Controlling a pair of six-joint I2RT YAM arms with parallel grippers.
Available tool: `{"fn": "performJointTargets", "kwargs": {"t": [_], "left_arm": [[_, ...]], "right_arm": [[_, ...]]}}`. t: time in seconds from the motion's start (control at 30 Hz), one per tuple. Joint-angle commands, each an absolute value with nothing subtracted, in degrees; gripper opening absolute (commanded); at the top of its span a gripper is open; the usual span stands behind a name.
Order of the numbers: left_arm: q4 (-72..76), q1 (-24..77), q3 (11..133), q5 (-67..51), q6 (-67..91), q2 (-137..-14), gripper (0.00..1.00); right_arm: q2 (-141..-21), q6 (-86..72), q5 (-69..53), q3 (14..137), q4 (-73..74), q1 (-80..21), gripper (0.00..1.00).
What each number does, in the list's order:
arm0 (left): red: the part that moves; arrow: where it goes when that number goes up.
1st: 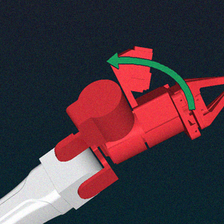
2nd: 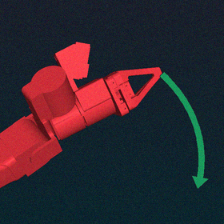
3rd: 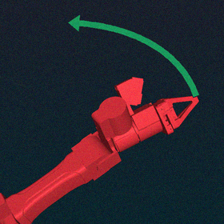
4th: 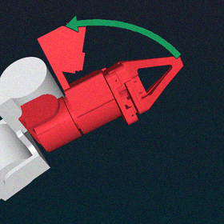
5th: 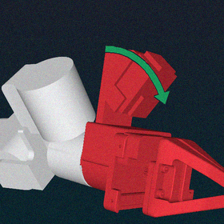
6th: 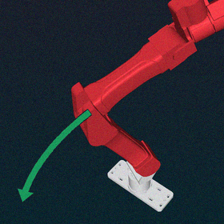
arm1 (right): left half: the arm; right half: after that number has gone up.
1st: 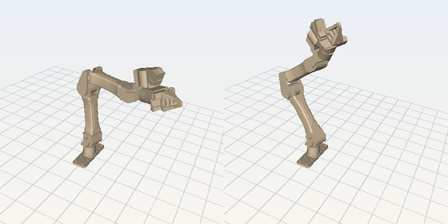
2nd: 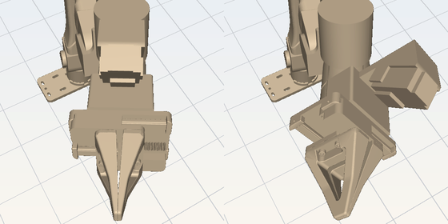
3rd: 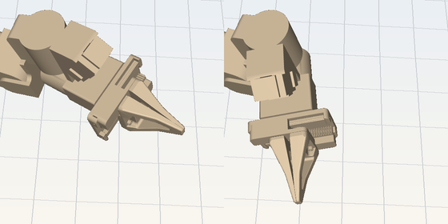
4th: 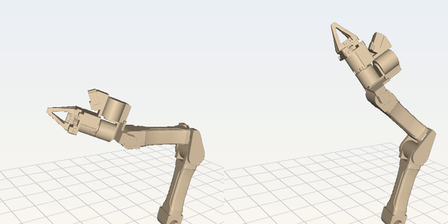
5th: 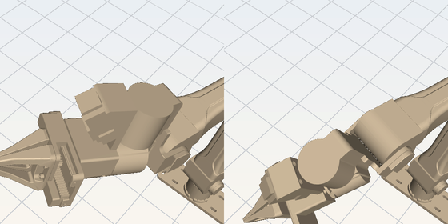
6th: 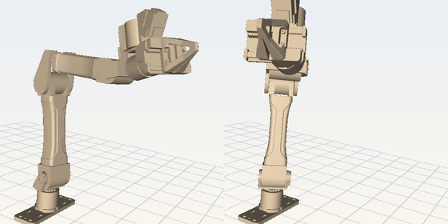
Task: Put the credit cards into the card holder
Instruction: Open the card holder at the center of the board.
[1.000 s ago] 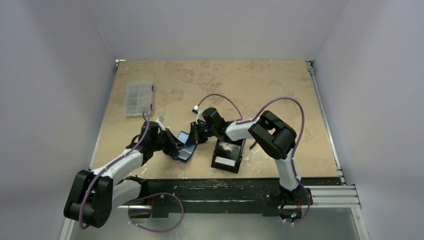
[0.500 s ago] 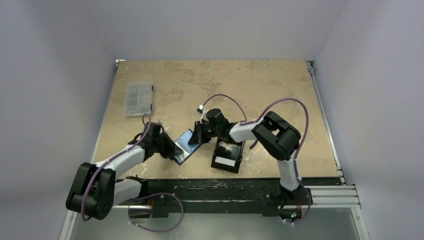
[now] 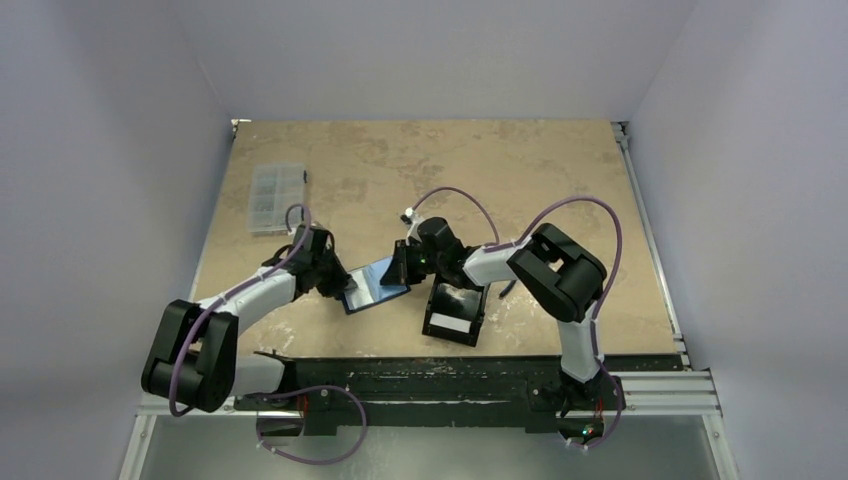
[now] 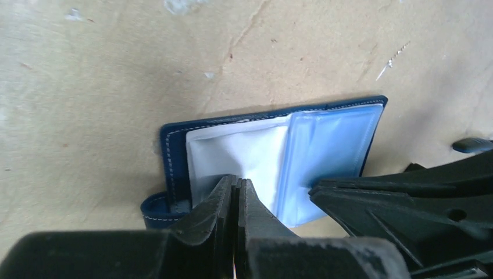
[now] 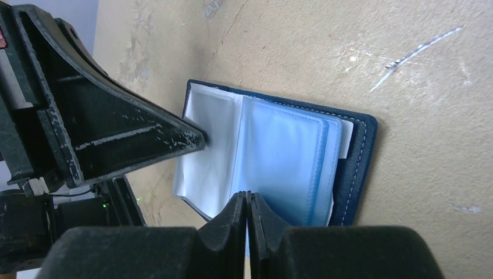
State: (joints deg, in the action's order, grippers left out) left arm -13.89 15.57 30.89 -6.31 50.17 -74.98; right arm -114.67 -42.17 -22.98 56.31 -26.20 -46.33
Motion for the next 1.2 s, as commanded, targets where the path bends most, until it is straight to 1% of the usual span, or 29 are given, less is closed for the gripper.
{"fn": "performJointTargets", "kwargs": {"t": [0.0, 0.1, 0.3, 0.4, 0.57, 0.73, 0.8, 0.9, 1.07, 1.17], "left_arm": [[-20.7, 15.2, 28.6, 3.8, 46.6, -74.1, 0.0], [-20.5, 15.2, 29.6, 1.3, 45.9, -73.2, 0.0], [-14.4, 15.2, 31.2, -12.6, 42.5, -71.9, 0.0], [-11.2, 15.2, 31.6, -17.4, 43.2, -70.4, 0.0], [-5.9, 15.2, 32.3, -23.5, 45.9, -68.3, 0.0], [-1.0, 15.3, 29.5, -26.5, 48.1, -71.8, 0.0], [1.4, 15.3, 27.8, -26.6, 47.9, -73.8, 0.0], [-0.9, 15.2, 26.6, -23.4, 47.1, -75.2, 0.0], [-8.8, 15.2, 24.7, -12.4, 47.6, -70.6, 0.0], [-11.9, 15.2, 23.1, -7.8, 49.2, -67.9, 0.0]], "right_arm": [[-113.3, -39.0, -19.2, 54.7, -20.1, -46.1, 0.13], [-112.8, -37.6, -19.9, 55.9, -18.4, -46.1, 0.14], [-110.5, -33.7, -18.3, 61.1, -11.7, -46.8, 0.17], [-110.0, -33.1, -20.0, 63.3, -9.7, -46.8, 0.19], [-110.7, -34.5, -24.4, 64.8, -10.9, -46.8, 0.2], [-112.4, -36.4, -28.5, 64.5, -14.0, -46.8, 0.2], [-113.1, -37.2, -28.9, 64.1, -15.1, -46.7, 0.2], [-114.5, -37.2, -28.7, 63.9, -15.7, -46.5, 0.19], [-115.4, -37.3, -27.5, 61.1, -17.0, -45.7, 0.17], [-115.4, -37.2, -26.8, 59.3, -17.4, -44.7, 0.17]]}}
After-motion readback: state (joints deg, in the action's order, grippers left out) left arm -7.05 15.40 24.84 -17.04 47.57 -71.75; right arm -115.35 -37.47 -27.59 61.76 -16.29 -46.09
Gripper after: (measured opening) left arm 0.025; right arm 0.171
